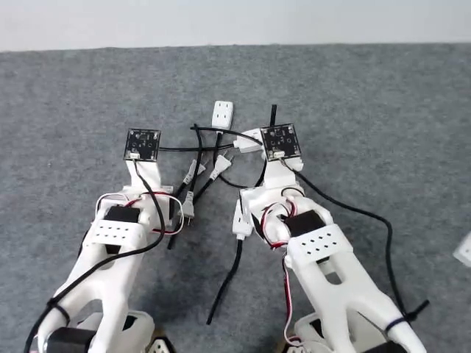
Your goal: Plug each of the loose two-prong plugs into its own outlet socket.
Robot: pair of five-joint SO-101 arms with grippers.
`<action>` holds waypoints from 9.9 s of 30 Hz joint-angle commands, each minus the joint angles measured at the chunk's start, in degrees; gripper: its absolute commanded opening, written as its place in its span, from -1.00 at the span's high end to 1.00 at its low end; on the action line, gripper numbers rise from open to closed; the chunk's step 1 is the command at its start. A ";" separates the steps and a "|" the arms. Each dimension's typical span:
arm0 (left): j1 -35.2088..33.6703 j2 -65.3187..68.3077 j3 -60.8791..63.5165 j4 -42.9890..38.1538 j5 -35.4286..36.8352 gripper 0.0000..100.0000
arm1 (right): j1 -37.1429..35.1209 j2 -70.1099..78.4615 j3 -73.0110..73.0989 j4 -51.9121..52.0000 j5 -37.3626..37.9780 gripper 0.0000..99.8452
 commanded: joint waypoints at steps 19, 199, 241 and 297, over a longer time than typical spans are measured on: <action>-0.18 -0.18 0.66 -1.49 0.35 0.98 | 0.13 2.07 0.35 -4.70 1.14 0.98; -6.24 0.35 -3.65 -0.62 8.97 0.75 | 31.16 30.02 -50.46 35.47 21.89 0.71; -6.59 0.35 -4.26 2.29 8.88 0.49 | 9.63 70.99 -76.84 36.88 52.84 1.00; 20.92 -8.09 -2.59 6.51 16.35 0.61 | 16.92 -4.09 -15.56 35.03 11.69 0.78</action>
